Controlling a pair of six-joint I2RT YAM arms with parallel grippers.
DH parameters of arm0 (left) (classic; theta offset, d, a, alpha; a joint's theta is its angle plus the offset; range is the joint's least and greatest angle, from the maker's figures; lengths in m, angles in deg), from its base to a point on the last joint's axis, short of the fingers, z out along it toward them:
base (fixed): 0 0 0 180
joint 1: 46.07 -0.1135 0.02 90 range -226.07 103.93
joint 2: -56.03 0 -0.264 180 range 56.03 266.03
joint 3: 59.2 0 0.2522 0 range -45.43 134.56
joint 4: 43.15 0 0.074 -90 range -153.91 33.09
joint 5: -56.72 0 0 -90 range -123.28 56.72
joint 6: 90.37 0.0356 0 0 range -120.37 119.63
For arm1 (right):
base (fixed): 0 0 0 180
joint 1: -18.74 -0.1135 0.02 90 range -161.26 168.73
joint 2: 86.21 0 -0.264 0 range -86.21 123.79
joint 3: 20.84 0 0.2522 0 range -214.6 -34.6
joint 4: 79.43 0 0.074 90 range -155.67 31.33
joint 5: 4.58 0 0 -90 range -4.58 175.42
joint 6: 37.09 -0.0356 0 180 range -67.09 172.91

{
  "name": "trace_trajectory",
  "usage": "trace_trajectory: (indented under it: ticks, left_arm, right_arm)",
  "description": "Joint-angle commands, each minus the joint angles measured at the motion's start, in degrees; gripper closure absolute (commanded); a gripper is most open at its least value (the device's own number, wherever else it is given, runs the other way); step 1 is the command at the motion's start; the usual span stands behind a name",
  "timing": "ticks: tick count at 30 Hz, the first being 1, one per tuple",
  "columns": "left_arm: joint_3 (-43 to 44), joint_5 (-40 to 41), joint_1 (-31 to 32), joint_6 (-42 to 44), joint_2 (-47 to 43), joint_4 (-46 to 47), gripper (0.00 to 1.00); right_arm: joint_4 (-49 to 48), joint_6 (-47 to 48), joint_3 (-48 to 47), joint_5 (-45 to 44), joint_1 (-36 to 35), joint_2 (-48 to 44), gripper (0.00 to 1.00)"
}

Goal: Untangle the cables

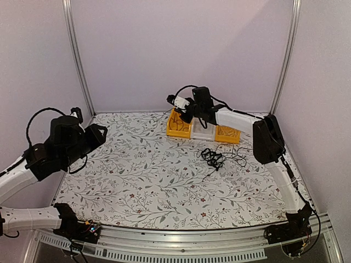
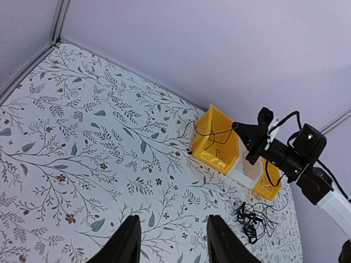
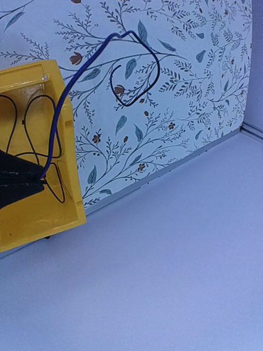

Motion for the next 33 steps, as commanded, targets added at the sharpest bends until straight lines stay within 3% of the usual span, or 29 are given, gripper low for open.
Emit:
trace_trajectory:
  ticks: [1, 15, 33]
  left_arm:
    - [2.7, 2.0, 1.2, -1.5, -0.7, -3.8, 0.57]
    - [1.6, -0.4, 1.5, 0.2, 4.6, 3.0, 0.58]
    - [0.6, -0.9, 1.6, 2.0, 4.3, 4.8, 0.58]
  right_arm:
    - [-1.5, 1.6, -2.0, -4.4, 1.6, 5.2, 1.00]
    - [-0.6, -9.4, 1.5, 8.2, 3.4, -6.3, 1.00]
    - [-0.5, -9.2, 2.5, 4.8, 4.3, -8.5, 1.00]
